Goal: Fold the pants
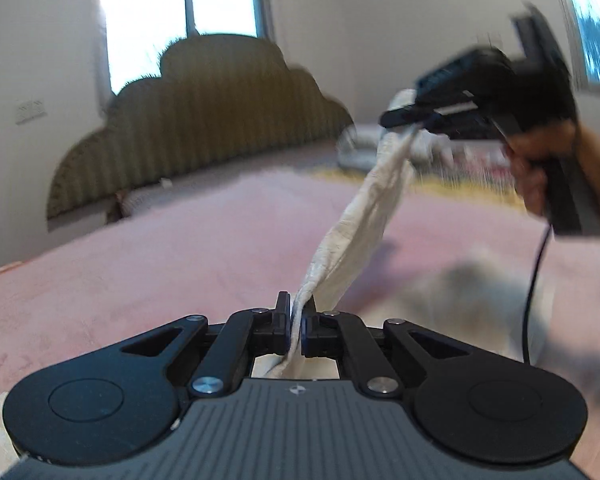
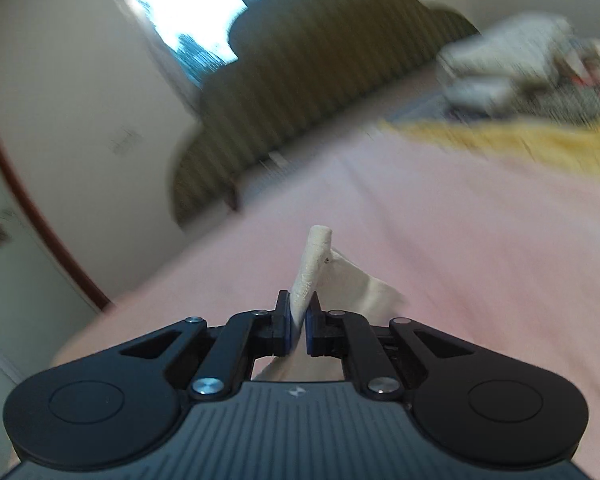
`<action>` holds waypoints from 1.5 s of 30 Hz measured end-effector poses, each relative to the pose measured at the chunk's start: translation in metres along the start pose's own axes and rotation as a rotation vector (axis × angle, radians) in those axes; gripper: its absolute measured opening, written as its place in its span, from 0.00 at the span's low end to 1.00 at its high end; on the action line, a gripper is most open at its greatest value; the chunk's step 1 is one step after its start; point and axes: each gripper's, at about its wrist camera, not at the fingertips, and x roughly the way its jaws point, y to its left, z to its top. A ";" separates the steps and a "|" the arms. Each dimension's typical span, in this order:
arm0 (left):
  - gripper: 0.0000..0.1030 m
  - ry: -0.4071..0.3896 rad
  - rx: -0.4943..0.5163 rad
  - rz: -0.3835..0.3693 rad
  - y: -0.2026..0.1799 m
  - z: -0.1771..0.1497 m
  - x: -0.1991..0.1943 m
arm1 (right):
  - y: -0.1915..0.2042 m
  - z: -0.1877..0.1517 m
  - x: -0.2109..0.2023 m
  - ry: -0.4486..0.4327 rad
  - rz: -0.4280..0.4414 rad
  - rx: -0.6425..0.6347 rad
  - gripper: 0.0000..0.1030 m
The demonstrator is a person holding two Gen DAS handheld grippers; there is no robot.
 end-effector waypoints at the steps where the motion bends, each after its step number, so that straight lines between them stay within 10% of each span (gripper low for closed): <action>1: 0.05 -0.013 0.009 -0.003 -0.001 0.005 -0.004 | 0.010 0.006 -0.015 -0.077 0.060 -0.037 0.07; 6: 0.09 0.184 0.072 -0.210 -0.022 -0.013 0.004 | -0.005 -0.011 -0.052 -0.017 -0.062 -0.015 0.07; 12: 0.08 0.218 0.111 -0.256 -0.042 -0.030 -0.004 | -0.074 -0.079 -0.083 0.135 -0.217 0.232 0.07; 33: 0.08 0.258 0.206 -0.314 -0.044 -0.054 -0.022 | -0.079 -0.106 -0.112 0.153 -0.263 0.226 0.07; 45: 0.11 0.296 0.196 -0.367 -0.037 -0.048 -0.026 | -0.105 -0.119 -0.119 0.120 -0.190 0.426 0.12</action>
